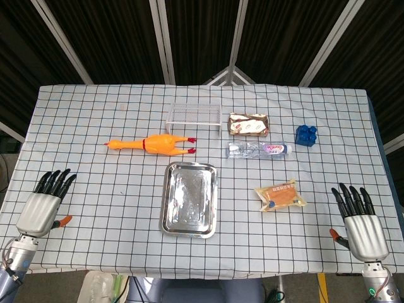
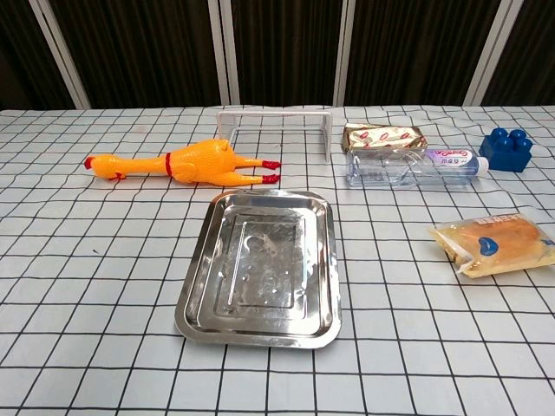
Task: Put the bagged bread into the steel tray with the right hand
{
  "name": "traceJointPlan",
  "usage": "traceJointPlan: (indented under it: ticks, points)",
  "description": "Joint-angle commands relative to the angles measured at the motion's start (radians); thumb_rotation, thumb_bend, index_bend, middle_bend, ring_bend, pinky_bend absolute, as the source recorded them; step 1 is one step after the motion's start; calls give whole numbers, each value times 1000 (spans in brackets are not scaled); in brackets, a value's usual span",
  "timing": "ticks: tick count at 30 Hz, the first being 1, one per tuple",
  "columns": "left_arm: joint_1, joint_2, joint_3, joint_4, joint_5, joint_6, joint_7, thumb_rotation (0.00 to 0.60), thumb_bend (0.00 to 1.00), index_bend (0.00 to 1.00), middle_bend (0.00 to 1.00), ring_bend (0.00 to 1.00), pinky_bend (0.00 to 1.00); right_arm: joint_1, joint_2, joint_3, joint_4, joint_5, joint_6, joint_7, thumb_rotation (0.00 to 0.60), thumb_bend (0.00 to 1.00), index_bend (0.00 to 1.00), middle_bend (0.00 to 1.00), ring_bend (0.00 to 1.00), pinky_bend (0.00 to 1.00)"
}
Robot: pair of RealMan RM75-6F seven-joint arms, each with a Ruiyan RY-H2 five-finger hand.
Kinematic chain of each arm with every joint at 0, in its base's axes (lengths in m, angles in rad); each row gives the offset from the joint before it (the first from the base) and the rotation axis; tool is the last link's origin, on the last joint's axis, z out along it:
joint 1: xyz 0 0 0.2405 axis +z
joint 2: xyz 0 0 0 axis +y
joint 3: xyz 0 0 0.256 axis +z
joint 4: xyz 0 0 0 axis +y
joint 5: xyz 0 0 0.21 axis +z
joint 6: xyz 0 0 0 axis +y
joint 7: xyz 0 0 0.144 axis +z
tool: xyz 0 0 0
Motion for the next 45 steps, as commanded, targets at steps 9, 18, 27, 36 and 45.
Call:
traceJointPlan:
  ticks: [9,18,27,36,45]
  points:
    - [4,-13,-2,9,12,21,5,600,23,0,0,0,0,59,-41,-33,7,-59,-97,-37,600,207,0,0,0,0]
    - [-13,-28,-24,28,-43,-25,16,600,23,0,0,0,0,204,-124,31,0,60,-357,-152,600,207,0,0,0,0]
    - [-17,-30,-45,35,-94,-45,30,600,23,0,0,0,0,310,-191,81,43,159,-496,-221,600,208,0,0,0,0]
    - [-28,-39,-63,49,-156,-85,47,600,27,0,0,0,0,382,-222,105,100,219,-579,-210,600,288,33,25,0,70]
    - [-35,-44,-70,53,-194,-106,61,600,28,0,0,0,0,422,-227,95,136,254,-626,-186,600,411,473,440,300,493]
